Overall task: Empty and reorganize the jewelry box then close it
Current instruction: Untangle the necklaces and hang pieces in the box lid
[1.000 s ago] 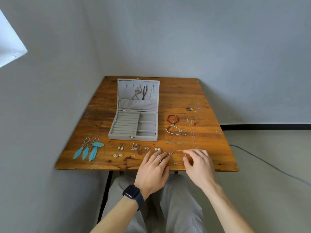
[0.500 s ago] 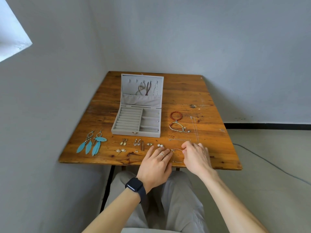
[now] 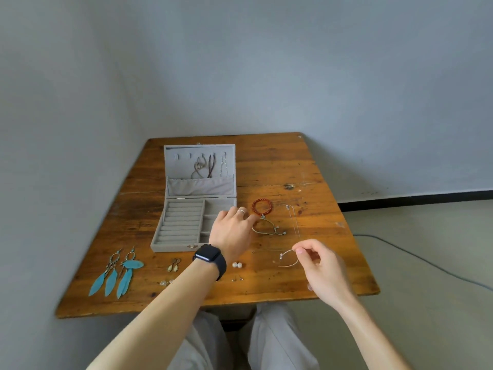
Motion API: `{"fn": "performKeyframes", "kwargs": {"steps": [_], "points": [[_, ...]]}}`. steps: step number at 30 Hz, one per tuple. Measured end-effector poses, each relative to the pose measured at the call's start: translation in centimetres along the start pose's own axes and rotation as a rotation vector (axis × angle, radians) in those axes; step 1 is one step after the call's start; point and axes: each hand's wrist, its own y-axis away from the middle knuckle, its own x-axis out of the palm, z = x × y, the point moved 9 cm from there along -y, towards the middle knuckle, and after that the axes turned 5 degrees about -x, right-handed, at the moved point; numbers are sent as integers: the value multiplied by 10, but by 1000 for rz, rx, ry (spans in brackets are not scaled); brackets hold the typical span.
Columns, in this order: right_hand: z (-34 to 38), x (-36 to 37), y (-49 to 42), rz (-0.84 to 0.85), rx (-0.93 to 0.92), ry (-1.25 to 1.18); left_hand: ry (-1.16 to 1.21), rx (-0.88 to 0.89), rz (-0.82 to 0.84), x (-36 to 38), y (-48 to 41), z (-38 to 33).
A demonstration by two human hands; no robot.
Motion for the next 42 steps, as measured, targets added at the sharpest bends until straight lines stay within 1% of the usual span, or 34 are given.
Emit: {"fn": "performKeyframes", "kwargs": {"steps": [3,6,8,9,11,14,16,19,21,23,26,28,30,35,39,42], "points": [[-1,-9,-2,-54,-14,-43,-122,56,68,14,-18,1],[3,-13,-6,-67,-12,-56,-226,127,92,24,-25,-1],[3,-12,-8,-62,-3,-57,-257,174,83,29,-26,-4],[2,-12,-9,-60,2,-59,-234,176,74,30,-26,-5],[2,-7,-9,-44,15,-74,-92,117,35,22,-28,-1],[3,6,-9,-18,9,-85,289,-85,-56,-2,-30,24],[4,19,-9,17,7,-84,487,-214,-52,-9,-31,46],[3,44,-9,92,28,-71,688,-344,-57,-18,-31,79],[1,58,-9,131,44,-58,754,-416,-59,-19,-30,99],[-3,69,-8,156,68,-49,728,-480,-34,-14,-30,117],[-8,73,-8,146,87,-58,623,-572,60,2,-29,137],[-11,72,-9,140,93,-73,557,-598,124,12,-29,145],[-14,69,-10,137,102,-95,470,-583,158,14,-30,146],[-25,58,-8,101,163,-219,262,-474,191,8,-38,134],[-27,58,-8,90,192,-242,214,-447,169,3,-40,130],[-24,60,-7,90,192,-224,282,-485,105,-2,-38,134]]}}
